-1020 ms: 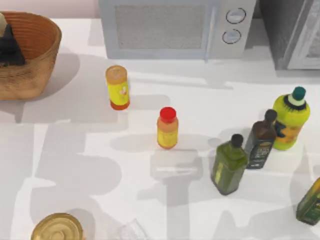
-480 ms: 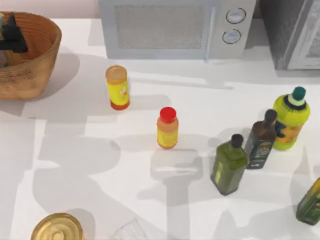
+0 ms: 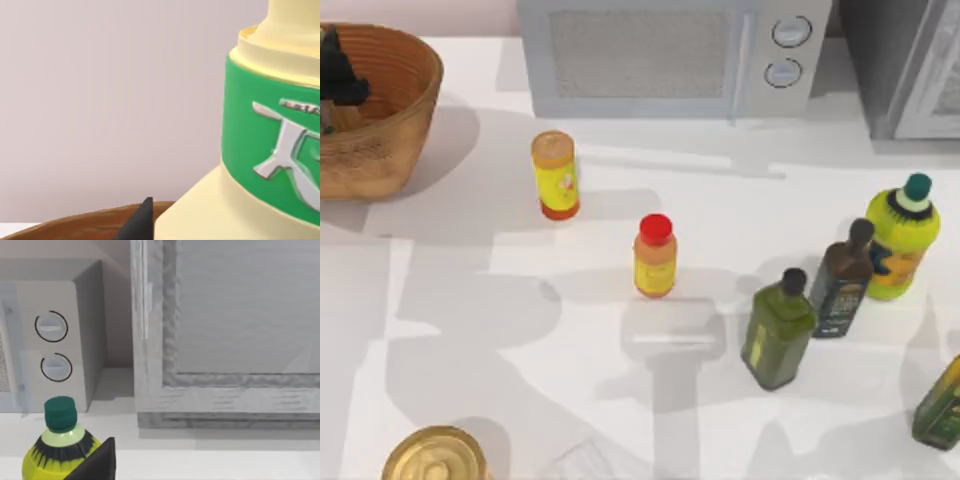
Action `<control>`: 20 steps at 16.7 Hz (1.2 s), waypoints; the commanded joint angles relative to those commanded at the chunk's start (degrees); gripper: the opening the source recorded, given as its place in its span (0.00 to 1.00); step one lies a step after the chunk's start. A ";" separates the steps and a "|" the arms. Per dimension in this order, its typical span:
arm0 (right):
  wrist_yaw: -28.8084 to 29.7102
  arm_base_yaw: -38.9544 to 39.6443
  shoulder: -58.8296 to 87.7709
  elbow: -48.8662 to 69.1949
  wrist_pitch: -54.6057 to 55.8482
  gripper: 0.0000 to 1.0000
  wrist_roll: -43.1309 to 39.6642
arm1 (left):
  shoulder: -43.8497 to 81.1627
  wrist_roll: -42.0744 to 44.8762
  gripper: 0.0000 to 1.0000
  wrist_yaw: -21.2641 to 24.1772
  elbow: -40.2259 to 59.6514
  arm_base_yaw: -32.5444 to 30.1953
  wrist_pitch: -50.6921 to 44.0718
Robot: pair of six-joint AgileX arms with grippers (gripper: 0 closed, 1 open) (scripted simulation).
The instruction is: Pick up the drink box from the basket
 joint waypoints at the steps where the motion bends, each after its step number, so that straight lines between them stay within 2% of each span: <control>1: 0.00 0.00 0.00 0.00 0.00 1.00 0.00 | 0.00 0.00 0.47 0.00 0.00 0.00 0.00; 7: 0.00 0.00 0.00 0.00 0.00 1.00 0.00 | 0.00 0.00 0.02 0.00 0.00 0.00 0.00; 17: 0.00 0.00 0.00 0.00 0.00 1.00 0.00 | -1.44 0.20 0.00 0.02 -0.03 0.37 -0.25; 20: 0.00 0.00 0.00 0.00 0.00 1.00 0.00 | -3.89 0.18 0.00 -0.05 1.71 0.36 -4.18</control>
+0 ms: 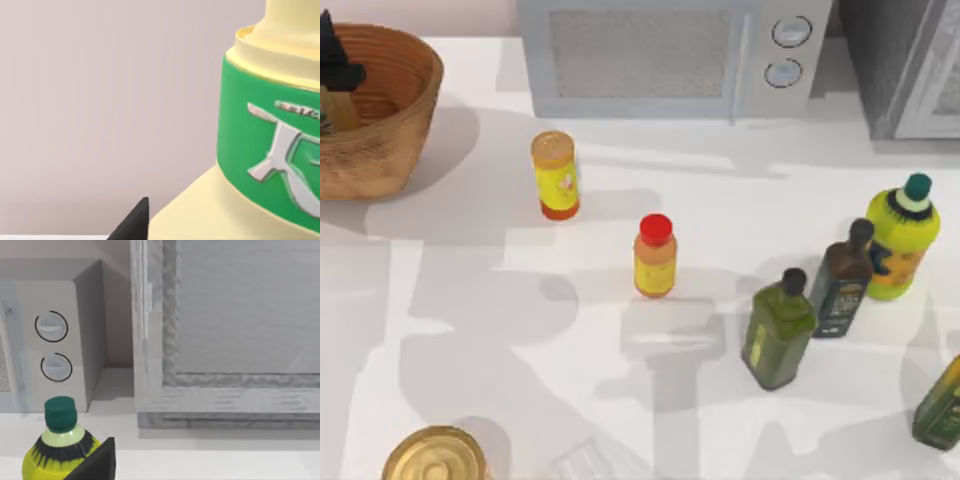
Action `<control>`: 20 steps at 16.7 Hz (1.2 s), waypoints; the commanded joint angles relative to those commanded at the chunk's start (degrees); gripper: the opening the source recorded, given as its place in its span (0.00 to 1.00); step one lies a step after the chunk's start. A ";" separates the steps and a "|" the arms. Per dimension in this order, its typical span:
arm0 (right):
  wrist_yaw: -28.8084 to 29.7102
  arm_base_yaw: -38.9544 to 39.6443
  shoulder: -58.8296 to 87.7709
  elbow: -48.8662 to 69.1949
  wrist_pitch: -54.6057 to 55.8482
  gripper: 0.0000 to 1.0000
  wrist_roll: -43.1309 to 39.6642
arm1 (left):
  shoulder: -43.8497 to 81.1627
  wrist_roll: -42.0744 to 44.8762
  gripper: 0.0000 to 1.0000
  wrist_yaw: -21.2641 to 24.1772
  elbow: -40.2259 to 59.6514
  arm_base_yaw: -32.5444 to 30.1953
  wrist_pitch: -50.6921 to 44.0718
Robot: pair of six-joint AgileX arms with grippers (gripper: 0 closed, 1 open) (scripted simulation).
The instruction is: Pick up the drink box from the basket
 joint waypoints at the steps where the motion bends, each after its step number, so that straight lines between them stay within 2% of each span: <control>1: 0.00 0.00 0.00 0.00 0.00 1.00 0.00 | -1.44 0.03 0.00 -0.02 1.10 -0.01 -2.41; 9: 0.00 0.00 0.00 0.00 0.00 1.00 0.00 | -15.25 0.12 0.00 -0.30 11.49 -0.08 -27.69; 16: 0.00 0.00 0.00 0.00 0.00 1.00 0.00 | -17.09 0.23 0.00 -0.35 12.93 -0.03 -30.46; 20: 0.00 0.00 0.00 0.00 0.00 1.00 0.00 | -22.29 -0.24 0.00 -0.98 8.33 -0.47 -33.06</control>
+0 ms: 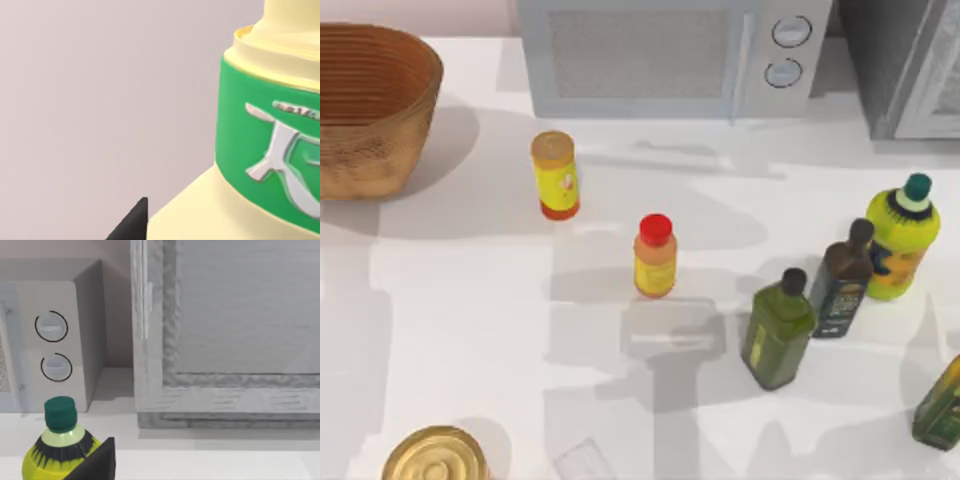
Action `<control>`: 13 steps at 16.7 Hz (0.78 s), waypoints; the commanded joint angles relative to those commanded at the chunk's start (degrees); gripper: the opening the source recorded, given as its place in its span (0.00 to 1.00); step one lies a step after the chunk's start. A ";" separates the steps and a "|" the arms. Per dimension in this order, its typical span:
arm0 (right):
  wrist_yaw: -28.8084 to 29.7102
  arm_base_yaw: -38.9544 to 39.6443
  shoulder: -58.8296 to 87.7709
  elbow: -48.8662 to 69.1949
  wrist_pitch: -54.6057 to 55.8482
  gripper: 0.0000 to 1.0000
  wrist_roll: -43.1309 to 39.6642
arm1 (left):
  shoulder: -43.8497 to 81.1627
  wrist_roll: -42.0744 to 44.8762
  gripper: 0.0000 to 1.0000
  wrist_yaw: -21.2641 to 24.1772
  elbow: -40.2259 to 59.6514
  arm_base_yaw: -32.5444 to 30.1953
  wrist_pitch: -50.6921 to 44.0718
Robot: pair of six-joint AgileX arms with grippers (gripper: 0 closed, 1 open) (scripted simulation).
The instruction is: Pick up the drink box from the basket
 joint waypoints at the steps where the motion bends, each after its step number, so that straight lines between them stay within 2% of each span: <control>1: 0.00 0.00 0.00 0.00 0.00 1.00 0.00 | -2.77 -0.11 0.00 -0.29 -1.96 -0.24 -1.01; 5: 0.00 0.00 0.00 0.00 0.00 1.00 0.00 | -18.97 -0.36 0.00 -1.77 -12.04 -1.58 -5.80; 13: 0.00 0.00 0.00 0.00 0.00 1.00 0.00 | -62.47 -0.51 0.00 -5.80 -39.07 -5.16 -18.79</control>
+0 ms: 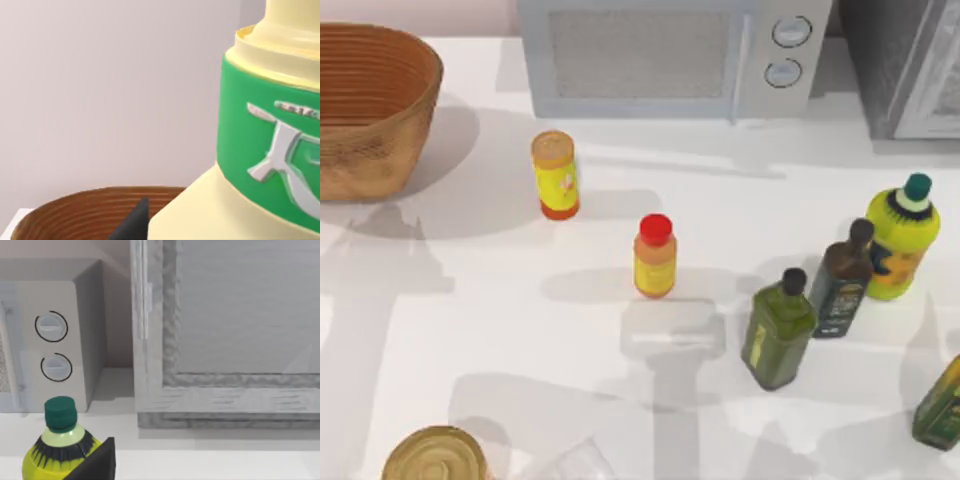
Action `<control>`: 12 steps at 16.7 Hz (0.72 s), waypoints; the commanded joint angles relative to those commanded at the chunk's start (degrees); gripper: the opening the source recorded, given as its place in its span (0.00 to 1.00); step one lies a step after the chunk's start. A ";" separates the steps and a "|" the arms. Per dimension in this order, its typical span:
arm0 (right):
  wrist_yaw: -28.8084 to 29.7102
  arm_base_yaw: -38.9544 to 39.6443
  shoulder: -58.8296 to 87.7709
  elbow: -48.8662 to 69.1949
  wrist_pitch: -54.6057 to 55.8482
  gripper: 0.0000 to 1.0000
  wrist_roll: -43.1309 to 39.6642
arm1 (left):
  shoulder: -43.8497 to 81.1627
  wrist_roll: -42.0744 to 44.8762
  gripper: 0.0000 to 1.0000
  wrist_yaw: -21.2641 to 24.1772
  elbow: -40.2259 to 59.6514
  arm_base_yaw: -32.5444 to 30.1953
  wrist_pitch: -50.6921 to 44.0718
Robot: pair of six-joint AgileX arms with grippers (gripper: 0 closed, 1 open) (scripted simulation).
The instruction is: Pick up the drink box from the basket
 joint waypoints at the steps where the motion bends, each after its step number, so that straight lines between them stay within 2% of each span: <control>1: 0.00 0.00 0.00 0.00 0.00 1.00 0.00 | -5.12 0.00 0.00 -0.50 -3.41 -0.42 -1.63; 6: 0.00 0.00 0.00 0.00 0.00 1.00 0.00 | -24.51 -0.09 0.00 -2.58 -17.25 -2.06 -8.53; 12: 0.00 0.00 0.00 0.00 0.00 1.00 0.00 | -29.65 -0.12 0.00 -3.27 -21.82 -2.57 -10.81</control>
